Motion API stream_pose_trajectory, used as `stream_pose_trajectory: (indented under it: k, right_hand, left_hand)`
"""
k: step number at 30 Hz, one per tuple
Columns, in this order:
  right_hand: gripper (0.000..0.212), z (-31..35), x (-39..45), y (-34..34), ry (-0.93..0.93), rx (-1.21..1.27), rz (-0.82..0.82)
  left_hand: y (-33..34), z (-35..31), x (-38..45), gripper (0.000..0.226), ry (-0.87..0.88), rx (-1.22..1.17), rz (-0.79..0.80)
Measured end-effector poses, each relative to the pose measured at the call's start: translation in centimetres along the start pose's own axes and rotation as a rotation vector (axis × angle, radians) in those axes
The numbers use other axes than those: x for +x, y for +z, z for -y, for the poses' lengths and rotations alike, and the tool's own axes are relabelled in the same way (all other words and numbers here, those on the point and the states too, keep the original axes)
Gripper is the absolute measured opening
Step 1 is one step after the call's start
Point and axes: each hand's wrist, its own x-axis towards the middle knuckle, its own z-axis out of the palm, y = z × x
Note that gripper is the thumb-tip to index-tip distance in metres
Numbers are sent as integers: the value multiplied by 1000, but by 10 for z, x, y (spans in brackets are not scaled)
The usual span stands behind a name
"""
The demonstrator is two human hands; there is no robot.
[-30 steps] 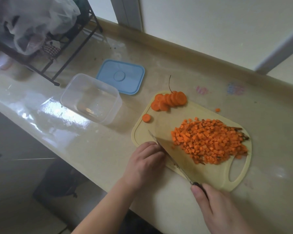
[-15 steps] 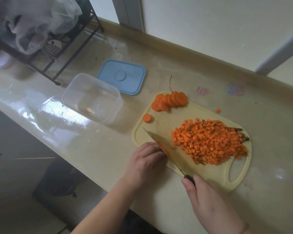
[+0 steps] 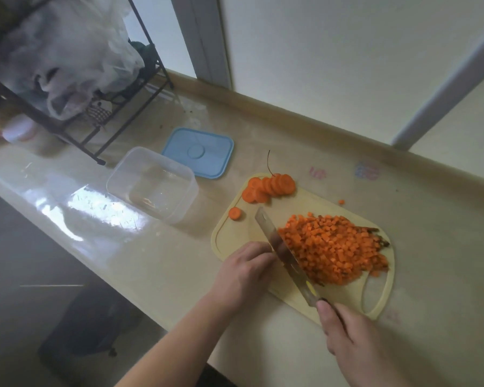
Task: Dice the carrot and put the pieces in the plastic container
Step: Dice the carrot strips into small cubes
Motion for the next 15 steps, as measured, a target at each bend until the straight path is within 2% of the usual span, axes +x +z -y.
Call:
stream_pose_trajectory:
  k: [3, 5, 6, 9, 11, 12, 13, 15]
  right_hand:
    - [57, -4, -14, -8, -13, 3, -110]
    - [77, -8, -20, -17, -31, -102, -147]
    - [81, -9, -21, -20, -45, -181, -144]
    - [60, -9, -23, -33, -84, -395, -157]
    - [59, -11, -21, -37, -172, -578, -205]
    - [62, -14, -18, -38, -183, -693, -193]
    - [61, -18, -16, -39, -181, -762, -167]
    - [52, -21, -15, -44, -222, -838, -160]
  left_hand:
    - [4, -2, 11, 18, -73, -82, 16]
    - [2, -4, 8, 12, -120, -125, 19]
    - [-1, -8, 4, 13, -144, -132, -11]
    - [-15, -26, -13, 27, -314, -113, -244]
    - [-25, -41, -16, 35, -396, -97, -386]
    - [-30, -49, -13, 34, -363, -83, -400]
    - [-34, -57, -8, 30, -289, -75, -358]
    - [-38, -72, 6, 20, -164, -45, -118]
